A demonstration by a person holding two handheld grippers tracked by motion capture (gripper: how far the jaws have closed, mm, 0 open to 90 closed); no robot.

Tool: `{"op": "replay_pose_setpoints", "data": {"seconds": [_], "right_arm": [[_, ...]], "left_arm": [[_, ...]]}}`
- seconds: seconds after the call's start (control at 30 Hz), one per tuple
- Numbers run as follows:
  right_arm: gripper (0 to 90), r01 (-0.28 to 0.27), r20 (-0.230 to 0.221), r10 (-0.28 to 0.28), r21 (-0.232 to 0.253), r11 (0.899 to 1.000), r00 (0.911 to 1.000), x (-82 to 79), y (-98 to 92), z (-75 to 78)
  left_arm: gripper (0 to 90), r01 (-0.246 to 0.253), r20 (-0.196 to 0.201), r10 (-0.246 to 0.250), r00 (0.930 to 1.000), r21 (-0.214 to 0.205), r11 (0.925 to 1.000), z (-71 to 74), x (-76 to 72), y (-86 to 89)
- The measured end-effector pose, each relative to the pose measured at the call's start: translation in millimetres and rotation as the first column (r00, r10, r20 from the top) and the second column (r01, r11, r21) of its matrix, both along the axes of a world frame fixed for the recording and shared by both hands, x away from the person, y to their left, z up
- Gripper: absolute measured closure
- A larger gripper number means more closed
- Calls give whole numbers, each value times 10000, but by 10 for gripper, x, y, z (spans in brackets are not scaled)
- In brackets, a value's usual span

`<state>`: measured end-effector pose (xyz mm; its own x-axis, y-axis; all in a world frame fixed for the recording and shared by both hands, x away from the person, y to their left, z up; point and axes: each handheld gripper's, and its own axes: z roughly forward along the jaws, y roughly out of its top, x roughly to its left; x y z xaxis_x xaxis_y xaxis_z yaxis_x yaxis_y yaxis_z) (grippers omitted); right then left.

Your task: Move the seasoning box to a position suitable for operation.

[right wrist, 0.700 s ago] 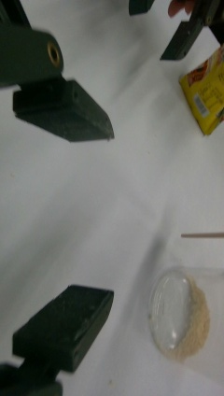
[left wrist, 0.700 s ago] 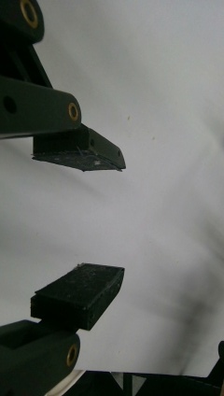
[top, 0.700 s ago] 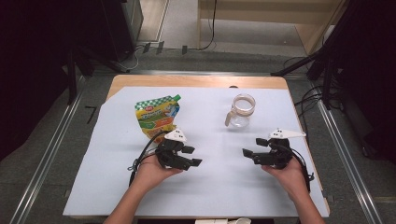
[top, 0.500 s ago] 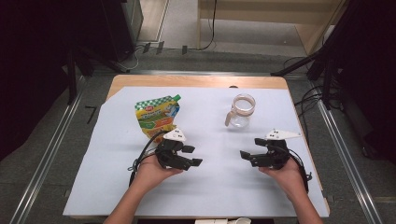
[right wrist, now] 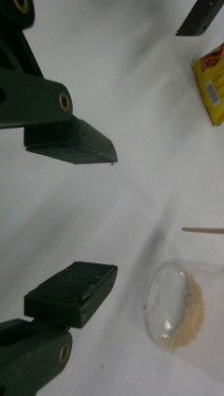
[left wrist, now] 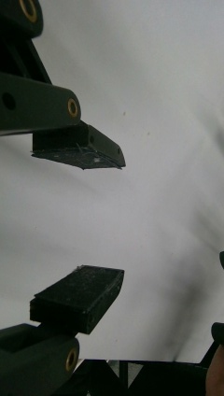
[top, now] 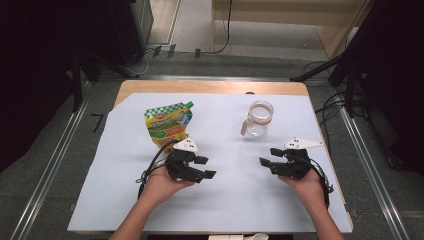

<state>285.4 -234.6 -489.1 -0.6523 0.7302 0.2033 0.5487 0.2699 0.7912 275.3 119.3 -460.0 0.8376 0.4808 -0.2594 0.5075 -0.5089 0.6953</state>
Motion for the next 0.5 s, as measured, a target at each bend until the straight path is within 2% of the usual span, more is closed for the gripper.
{"op": "replay_pose_setpoints", "data": {"seconds": [0.1,0.2,0.37,0.5], "right_arm": [[398,88,2,-88,46,10000,10000,5,-8,4],[392,94,-11,-95,-18,10000,10000,21,-2,-12],[395,105,-141,-104,58,9999,9998,39,11,-18],[380,201,-70,-200,65,9998,9998,49,10,-14]], "left_arm": [[402,-71,-181,70,9998,-56,10000,0,14,13],[423,-182,-110,182,9998,-50,9998,6,13,22],[426,-143,-94,142,9999,-105,9998,11,10,22],[423,-79,-54,79,10000,-55,10000,13,5,17]]}}
